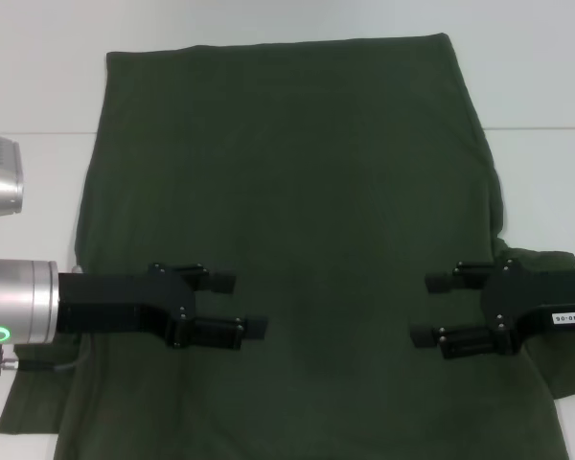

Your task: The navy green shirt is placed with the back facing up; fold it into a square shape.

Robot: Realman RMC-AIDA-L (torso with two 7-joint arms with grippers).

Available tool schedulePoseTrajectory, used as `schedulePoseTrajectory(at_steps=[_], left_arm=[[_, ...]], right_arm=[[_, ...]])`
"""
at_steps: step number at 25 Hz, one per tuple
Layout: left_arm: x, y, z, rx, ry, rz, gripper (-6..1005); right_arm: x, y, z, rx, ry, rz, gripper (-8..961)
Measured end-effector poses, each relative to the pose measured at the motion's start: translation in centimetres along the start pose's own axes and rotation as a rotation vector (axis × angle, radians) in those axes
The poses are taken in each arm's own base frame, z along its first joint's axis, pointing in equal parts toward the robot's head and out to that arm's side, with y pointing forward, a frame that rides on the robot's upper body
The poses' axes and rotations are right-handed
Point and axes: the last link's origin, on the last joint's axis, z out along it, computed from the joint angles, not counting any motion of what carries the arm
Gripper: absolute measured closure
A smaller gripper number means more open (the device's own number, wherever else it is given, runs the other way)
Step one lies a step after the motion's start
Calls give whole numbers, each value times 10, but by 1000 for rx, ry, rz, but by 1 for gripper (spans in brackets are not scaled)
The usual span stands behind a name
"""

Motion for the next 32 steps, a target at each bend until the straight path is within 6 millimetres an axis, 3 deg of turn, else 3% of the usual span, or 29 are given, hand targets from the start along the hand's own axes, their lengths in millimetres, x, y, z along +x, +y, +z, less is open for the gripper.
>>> schedulePoseTrajectory(at_steps=[14, 16, 19, 20, 21, 25, 32], left_arm=[[1, -2, -3, 15, 2, -23, 66], [0, -9, -13, 65, 36, -104, 66], [-7, -24, -42, 179, 137, -336, 66], [-7, -24, -42, 179, 137, -336, 66], [-18, -31, -68, 239, 221, -507, 66], [-43, -32, -106, 312, 334, -732, 66], [-85, -27, -128, 420, 313, -878, 67]], right_arm=[[-3, -3, -2, 19, -20, 21, 56], [-6, -10, -7, 63, -71, 86, 56], [-10, -21, -17, 144, -163, 217, 55], [-10, -23, -19, 155, -181, 247, 55], [-10, -26, -22, 173, -203, 289, 55], [-8, -34, -30, 220, -255, 400, 55], [-4, -42, -30, 243, -291, 480, 56]])
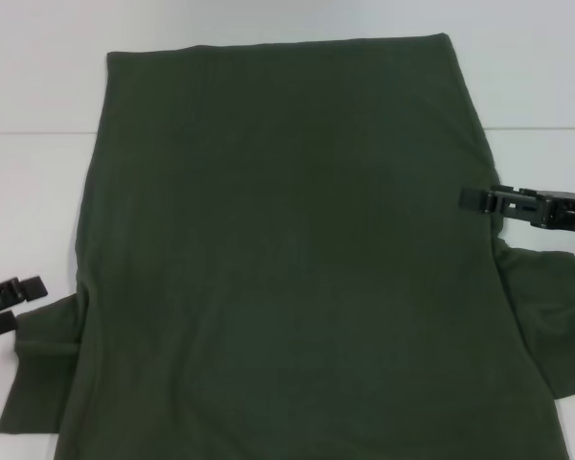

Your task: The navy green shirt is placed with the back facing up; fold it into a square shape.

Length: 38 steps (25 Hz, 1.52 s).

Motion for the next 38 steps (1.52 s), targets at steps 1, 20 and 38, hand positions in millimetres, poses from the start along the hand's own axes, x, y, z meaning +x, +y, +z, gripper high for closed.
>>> schedulePoseTrajectory(at_steps=[1, 20, 38], left_arm=[[-1, -1, 0, 6, -2, 13, 67], [-23, -28, 3, 106, 27, 170, 68], [-34, -11, 8, -38, -9, 176, 69]], right_arm=[[0, 0, 1, 3, -1, 1, 56], [-5, -2, 3, 8, -21, 0, 56], [-2, -3, 0, 11, -21, 13, 56]])
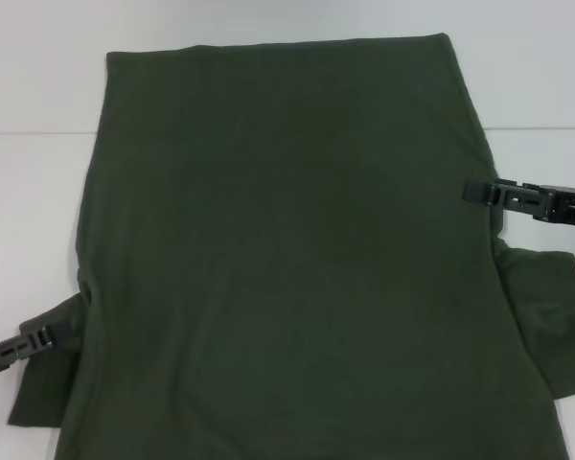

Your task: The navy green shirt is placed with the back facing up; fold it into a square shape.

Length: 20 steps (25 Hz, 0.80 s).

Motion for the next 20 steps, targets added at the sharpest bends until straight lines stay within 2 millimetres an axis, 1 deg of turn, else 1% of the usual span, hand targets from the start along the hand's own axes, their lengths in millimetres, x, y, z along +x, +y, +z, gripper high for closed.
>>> schedulePoseTrajectory(at_steps=[4, 15, 20], left_arm=[[3, 1, 0, -8, 9, 1, 69], [3, -8, -3, 51, 29, -19, 75], [2, -7, 3, 44, 16, -18, 83]], right_arm=[[1, -1, -1, 2, 0, 2, 55], [1, -2, -2, 8, -1, -3, 55], [1, -2, -1, 8, -1, -2, 56]])
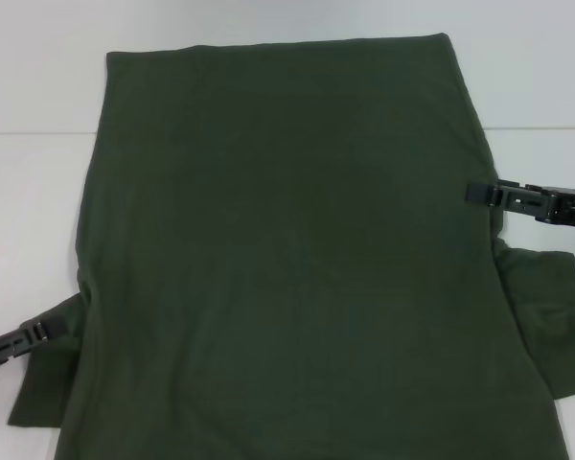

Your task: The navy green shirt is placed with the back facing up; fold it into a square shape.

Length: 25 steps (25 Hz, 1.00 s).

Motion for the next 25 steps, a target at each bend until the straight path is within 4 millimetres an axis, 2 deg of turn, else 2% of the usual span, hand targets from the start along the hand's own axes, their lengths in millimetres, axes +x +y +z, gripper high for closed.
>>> schedulePoseTrajectory(at_steps=[13, 25], left_arm=[[-7, 1, 1, -12, -16, -8, 126], [-1, 2, 17, 9, -53, -20, 169]], right_arm=[[1, -2, -2, 3, -6, 12, 55], [1, -1, -2, 1, -6, 13, 56]])
